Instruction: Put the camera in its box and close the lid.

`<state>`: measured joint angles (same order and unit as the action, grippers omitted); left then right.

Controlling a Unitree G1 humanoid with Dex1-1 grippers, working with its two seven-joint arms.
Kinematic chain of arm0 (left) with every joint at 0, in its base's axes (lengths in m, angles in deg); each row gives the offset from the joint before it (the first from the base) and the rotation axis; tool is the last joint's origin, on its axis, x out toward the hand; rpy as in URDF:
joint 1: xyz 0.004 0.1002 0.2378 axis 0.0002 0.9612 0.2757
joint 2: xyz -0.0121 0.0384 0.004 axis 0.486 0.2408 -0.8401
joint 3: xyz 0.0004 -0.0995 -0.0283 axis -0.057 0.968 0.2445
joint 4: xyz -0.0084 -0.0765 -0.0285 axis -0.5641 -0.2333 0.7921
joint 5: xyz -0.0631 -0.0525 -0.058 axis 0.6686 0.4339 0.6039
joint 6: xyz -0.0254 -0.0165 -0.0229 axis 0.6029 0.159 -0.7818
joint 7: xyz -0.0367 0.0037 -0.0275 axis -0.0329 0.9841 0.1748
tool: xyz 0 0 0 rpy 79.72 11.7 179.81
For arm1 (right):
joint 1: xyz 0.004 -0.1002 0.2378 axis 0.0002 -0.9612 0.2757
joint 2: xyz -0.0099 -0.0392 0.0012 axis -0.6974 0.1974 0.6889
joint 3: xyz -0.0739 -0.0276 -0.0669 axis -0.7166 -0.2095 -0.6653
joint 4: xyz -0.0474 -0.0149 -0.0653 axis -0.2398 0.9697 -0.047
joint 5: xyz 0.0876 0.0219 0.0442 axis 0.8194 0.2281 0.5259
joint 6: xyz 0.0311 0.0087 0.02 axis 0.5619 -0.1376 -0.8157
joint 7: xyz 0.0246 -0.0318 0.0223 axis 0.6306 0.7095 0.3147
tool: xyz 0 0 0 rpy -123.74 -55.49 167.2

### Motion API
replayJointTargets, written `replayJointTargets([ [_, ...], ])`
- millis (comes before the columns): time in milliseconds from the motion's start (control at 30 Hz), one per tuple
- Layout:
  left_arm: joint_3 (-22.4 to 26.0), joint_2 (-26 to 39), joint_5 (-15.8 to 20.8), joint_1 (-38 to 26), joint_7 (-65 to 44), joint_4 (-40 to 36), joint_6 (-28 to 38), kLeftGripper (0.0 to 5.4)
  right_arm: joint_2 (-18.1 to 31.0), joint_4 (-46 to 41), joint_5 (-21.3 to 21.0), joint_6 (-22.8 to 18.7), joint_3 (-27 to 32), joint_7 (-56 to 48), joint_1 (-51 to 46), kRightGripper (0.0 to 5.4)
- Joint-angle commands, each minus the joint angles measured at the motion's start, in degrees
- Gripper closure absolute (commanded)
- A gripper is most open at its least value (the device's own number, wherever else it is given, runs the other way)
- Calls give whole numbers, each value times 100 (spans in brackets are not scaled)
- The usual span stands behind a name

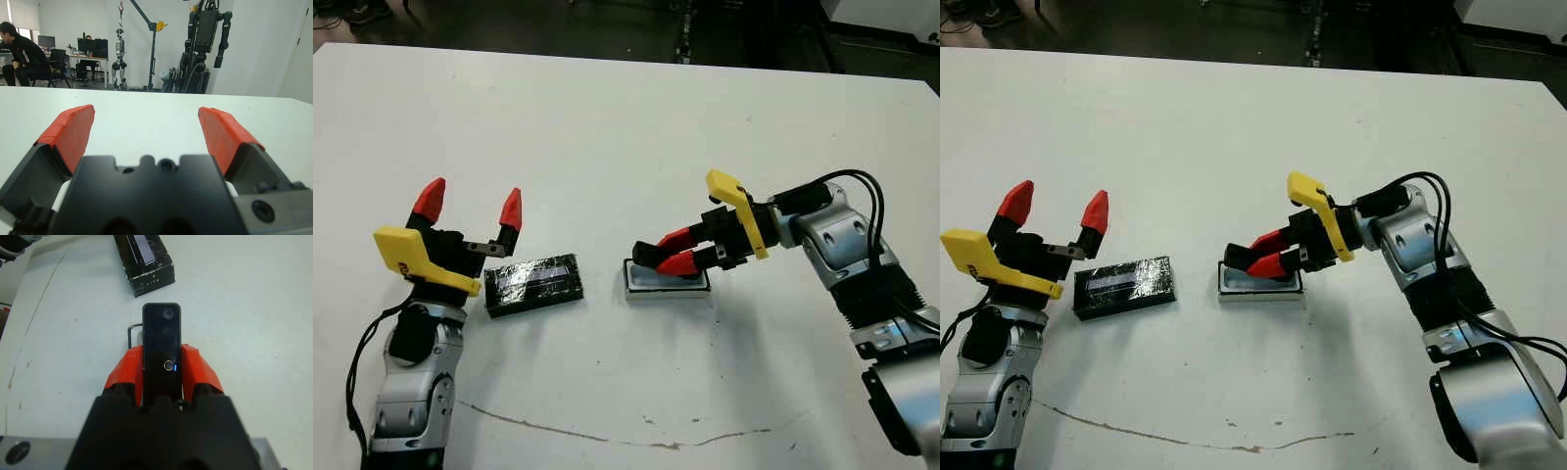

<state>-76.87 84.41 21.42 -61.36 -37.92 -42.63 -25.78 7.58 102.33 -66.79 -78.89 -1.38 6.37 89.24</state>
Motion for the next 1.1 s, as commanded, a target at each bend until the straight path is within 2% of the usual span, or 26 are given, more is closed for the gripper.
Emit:
replayJointTargets([
  [33,2,13,-26,28,-14,-2,-12,0,58,62,-99,178,-44,-4,-101,375],
  [1100,20,-3,4,68,-25,11,21,0,192,281,-379,427,-304,-206,-157,375],
])
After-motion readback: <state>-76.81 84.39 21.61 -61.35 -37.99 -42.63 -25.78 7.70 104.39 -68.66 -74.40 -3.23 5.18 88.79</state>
